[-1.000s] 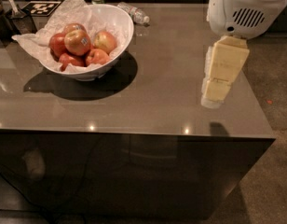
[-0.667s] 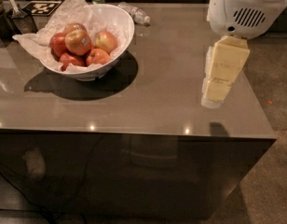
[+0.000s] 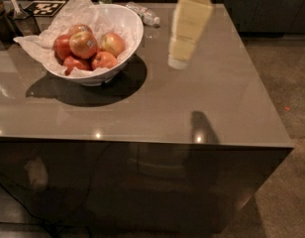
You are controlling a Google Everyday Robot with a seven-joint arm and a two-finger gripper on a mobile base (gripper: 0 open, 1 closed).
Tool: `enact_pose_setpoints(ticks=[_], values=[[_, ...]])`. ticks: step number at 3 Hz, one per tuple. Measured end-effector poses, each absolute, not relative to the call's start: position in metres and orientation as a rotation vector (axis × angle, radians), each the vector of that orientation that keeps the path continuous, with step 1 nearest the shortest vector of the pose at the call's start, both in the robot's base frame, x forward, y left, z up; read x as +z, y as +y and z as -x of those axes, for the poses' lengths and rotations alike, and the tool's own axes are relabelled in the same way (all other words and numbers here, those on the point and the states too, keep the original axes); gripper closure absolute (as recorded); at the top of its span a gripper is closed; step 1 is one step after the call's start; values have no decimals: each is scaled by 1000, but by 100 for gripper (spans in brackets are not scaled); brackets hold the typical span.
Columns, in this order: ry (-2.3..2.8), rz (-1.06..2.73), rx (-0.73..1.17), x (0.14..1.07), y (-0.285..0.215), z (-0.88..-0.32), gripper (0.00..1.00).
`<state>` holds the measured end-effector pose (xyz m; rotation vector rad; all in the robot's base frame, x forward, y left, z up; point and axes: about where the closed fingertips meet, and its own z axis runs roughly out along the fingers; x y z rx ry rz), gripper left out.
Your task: Pick apple from white bowl
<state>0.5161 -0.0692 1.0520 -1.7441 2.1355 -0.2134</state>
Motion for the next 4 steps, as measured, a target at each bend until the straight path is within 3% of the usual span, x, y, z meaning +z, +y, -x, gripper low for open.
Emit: enact_pose_setpoints(ticks=[4], values=[[1928,1833,-127,1058,49,-585,0]])
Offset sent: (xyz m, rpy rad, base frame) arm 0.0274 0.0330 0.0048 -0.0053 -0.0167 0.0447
